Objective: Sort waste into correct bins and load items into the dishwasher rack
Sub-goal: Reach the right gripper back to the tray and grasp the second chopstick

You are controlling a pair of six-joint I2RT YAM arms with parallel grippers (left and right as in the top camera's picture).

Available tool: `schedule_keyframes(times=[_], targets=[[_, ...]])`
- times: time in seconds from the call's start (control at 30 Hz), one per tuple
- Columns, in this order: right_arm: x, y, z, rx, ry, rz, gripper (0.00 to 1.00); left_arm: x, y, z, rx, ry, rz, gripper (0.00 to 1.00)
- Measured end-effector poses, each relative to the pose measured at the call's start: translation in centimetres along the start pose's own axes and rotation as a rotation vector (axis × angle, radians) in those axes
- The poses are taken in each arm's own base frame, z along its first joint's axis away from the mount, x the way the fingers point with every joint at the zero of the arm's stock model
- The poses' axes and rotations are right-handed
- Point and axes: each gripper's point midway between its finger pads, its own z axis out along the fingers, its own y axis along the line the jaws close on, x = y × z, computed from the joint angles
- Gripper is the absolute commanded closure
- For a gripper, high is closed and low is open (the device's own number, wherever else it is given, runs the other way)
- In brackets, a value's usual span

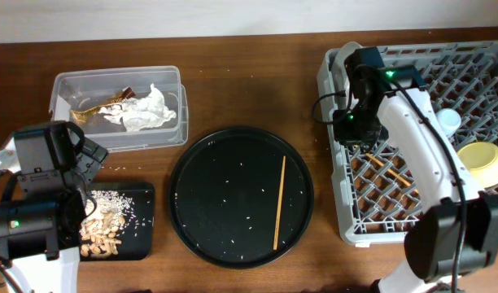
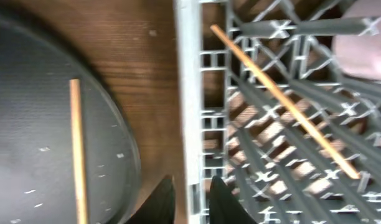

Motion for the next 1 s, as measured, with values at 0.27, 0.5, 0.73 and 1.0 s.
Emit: schedule_keyframes(times=[0.27, 0.5, 0.73, 1.0], targets=[[3.9, 7.5, -6.9, -0.307, -0.081, -0.108, 0.23, 0.0, 0.0, 0.0, 0.000, 0.000, 0.000, 0.01], [6.7, 12.5, -0.7, -0.224, 0.002, -0.174, 0.32, 0.0, 0.0, 0.0, 0.000, 0.000, 0.000, 0.01], [7.4, 14.1, 7.1, -0.168, 0.024, -0.055, 0.61, 0.0, 0.0, 0.0, 0.000, 0.000, 0.000, 0.01], [8.1, 15.8, 11.8, -0.095, 0.040, 0.027, 0.62, 0.0, 0.0, 0.0, 0.000, 0.000, 0.000, 0.01]])
